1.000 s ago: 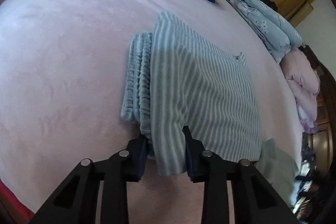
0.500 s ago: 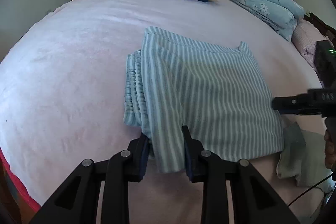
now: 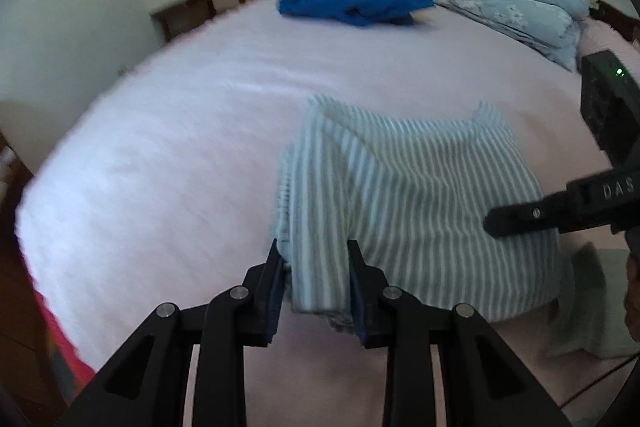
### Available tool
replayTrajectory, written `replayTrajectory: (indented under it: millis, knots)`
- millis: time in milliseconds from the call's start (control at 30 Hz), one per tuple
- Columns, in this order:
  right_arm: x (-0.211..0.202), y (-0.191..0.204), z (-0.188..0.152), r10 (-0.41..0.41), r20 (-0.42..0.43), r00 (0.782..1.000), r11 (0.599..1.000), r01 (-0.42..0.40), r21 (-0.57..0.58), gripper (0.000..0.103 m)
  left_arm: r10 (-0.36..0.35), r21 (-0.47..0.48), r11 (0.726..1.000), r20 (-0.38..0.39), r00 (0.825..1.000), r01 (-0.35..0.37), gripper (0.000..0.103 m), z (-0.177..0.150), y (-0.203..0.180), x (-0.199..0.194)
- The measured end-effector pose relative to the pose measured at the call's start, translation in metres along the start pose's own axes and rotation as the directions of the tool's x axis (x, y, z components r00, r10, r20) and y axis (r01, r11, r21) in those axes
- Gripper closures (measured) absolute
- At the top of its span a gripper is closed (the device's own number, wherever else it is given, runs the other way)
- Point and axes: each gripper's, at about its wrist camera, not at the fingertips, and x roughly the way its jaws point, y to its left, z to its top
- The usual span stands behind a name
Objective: Fold clothes
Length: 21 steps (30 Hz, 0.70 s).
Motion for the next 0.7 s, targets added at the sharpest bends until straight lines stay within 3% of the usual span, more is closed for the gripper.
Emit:
replayTrajectory:
  millis: [167,200,267,333,367,433,567,700]
  knots:
    - [0.026,0.052,0.018,0.039,0.021,0.999,0.990,-0.036,-0.136,0.078,0.176,-0.023,0.984,0.083,0.981,-0.175,0.078,0.008,0.036,-0.022]
    - [0.034,0.063,0.021,0.041,0.029,0.999,0.987,-0.036,-0.155,0.076,0.194,-0.047,0.981,0.076,0.978,-0.190,0.078,0.008,0.049,-0.022]
    - [0.063,0.078,0.031,0.014,-0.036,0.999,0.984,-0.020,-0.178,0.065,0.234,-0.099,0.969,0.049,0.971,-0.228,0.078,0.004,0.076,-0.019]
    - [0.077,0.077,0.029,-0.011,-0.100,0.995,0.987,-0.006,-0.162,0.061,0.255,-0.102,0.961,-0.029,0.966,-0.257,0.073,-0.004,0.095,0.000]
    - [0.083,0.077,0.028,-0.022,-0.132,0.991,0.988,0.002,-0.154,0.061,0.236,-0.111,0.963,-0.088,0.968,-0.245,0.073,-0.012,0.104,0.012]
    - [0.071,0.070,0.024,0.007,-0.125,0.992,0.990,-0.024,-0.137,0.061,0.217,-0.116,0.966,-0.129,0.968,-0.232,0.073,-0.022,0.110,0.018]
    - [0.030,0.055,0.016,-0.040,-0.063,0.997,0.988,0.030,-0.154,0.061,0.140,-0.210,0.966,-0.081,0.987,-0.154,0.073,-0.031,0.118,-0.004]
    - [-0.001,0.034,0.004,0.010,-0.029,1.000,0.995,-0.012,-0.100,0.061,0.090,-0.267,0.959,-0.029,0.996,-0.095,0.073,-0.037,0.119,-0.030]
